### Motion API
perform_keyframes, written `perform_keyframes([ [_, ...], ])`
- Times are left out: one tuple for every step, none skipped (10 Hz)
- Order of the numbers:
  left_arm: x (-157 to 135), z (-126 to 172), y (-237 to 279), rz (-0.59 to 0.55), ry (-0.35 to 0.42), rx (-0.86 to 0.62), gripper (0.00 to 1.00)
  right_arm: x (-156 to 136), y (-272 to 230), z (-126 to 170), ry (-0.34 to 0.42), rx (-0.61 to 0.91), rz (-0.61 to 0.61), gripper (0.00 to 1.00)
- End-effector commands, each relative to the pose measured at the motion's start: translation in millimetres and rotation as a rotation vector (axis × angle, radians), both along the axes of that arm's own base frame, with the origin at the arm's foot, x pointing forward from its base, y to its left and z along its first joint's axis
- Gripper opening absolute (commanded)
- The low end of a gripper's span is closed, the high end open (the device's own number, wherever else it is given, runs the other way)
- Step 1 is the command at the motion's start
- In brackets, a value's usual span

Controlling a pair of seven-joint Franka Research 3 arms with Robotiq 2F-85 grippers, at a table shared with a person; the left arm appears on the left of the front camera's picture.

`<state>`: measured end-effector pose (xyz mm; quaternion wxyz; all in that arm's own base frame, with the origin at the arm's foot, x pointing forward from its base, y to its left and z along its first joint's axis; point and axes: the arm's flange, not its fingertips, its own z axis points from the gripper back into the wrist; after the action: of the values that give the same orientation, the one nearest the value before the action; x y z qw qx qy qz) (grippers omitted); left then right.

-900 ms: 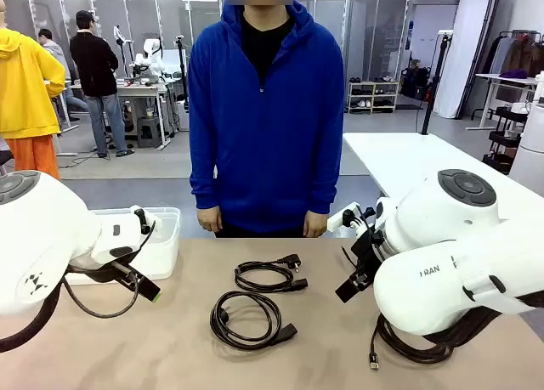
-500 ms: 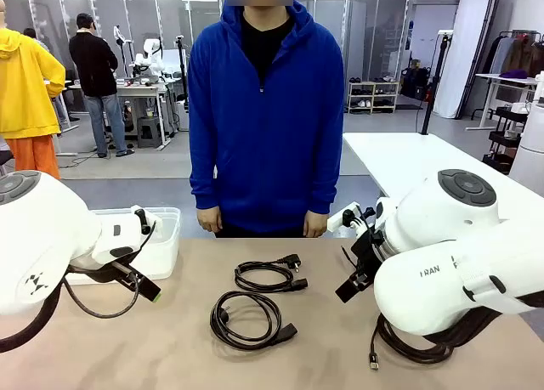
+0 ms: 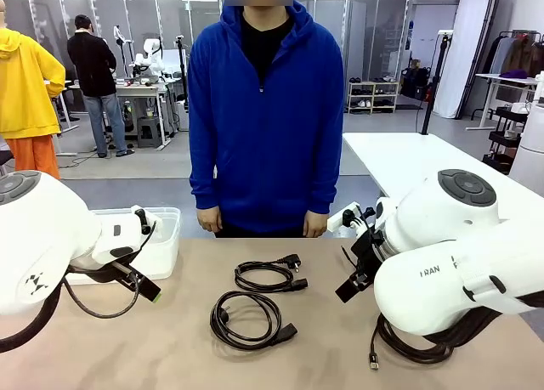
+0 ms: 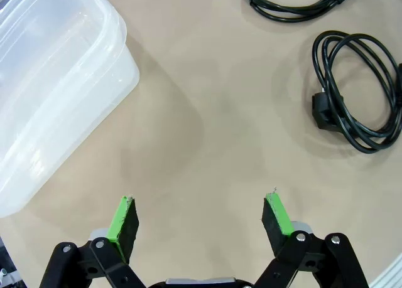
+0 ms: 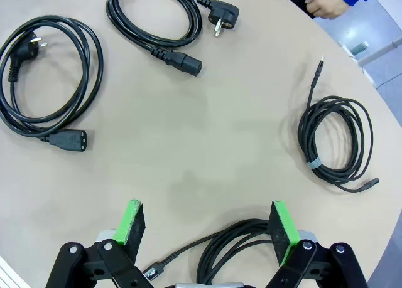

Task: Organize and store the cables.
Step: Place the Power Cable into the Organizing box.

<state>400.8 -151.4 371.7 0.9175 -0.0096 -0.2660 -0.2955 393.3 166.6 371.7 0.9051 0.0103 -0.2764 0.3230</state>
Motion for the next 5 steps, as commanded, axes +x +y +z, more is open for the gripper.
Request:
perform_keyframes([
  [0.3, 0.0, 0.8, 0.002, 0.000, -0.001, 1.00, 0.0, 0.1, 0.0, 0.001, 0.002, -0.001, 1.00],
  [0.0, 0.0, 0.0, 0.000, 0.000, 0.000, 1.00, 0.0, 0.1, 0.0, 0.001, 0.002, -0.001, 1.00],
  [-4.9, 14.9, 4.9, -0.067, -0.040, 0.025, 1.00, 0.0, 0.0, 0.0, 0.000, 0.000, 0.000, 1.00],
  [-10.4, 37.2, 9.8, -0.099, -0.019, 0.031, 1.00, 2.1, -11.1, 15.6, 0.011, 0.010, -0.006, 1.00],
  [-15.4, 56.0, 15.9, -0.152, 0.010, -0.024, 1.00, -0.3, -21.9, 29.4, 0.015, 0.040, 0.014, 1.00],
])
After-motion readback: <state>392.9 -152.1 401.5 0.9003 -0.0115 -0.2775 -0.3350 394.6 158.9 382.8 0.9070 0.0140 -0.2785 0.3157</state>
